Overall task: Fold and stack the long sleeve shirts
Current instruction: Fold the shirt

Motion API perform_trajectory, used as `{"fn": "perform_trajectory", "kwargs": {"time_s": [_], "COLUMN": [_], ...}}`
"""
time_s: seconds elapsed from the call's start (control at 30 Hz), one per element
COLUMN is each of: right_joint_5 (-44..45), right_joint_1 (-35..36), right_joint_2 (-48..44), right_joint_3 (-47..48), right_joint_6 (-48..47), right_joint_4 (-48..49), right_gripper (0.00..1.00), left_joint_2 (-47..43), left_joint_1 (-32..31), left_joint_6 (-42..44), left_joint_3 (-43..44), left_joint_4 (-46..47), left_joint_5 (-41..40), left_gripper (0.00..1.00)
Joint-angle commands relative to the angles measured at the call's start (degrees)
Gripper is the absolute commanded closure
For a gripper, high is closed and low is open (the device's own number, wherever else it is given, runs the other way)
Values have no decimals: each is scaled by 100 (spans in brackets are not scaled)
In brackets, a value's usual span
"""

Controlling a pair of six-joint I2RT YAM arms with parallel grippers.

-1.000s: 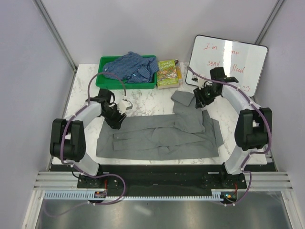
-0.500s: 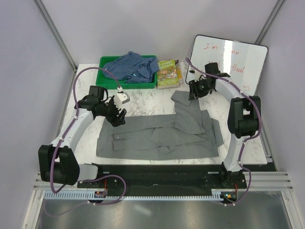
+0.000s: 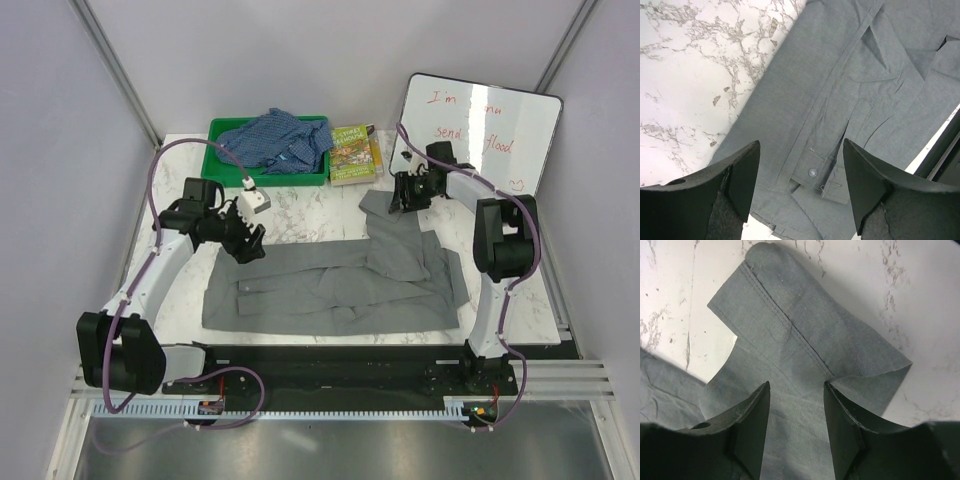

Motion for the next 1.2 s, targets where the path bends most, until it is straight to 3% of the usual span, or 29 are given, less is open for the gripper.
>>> {"fn": "perform_trajectory", "kwargs": {"time_s": [0.0,0.23,0.73,1.17], "right_joint_5": [-326,-547,-828,-459], "right_joint_1": [-99,-240,-495,-530], "right_joint_2": [-4,-65,-521,-699], "right_joint_3": [-388,-741,-1268,-1295], "right_joint_6": [1156,1799,2213,2442], "right_joint_4": [800,1346,1636,1970], "right_gripper": [46,48,48,48], "left_joint_2": [-221,-230,-230,-204], "left_joint_1": [-12,-12,-12,-12], "left_joint_6": [-214,-153,58,120], "left_joint_3": [324,333,289,289], "left_joint_4": [-10,-1,7,7], "left_joint_5": [333,386,518,553], "left_gripper": [26,25,25,25]}}
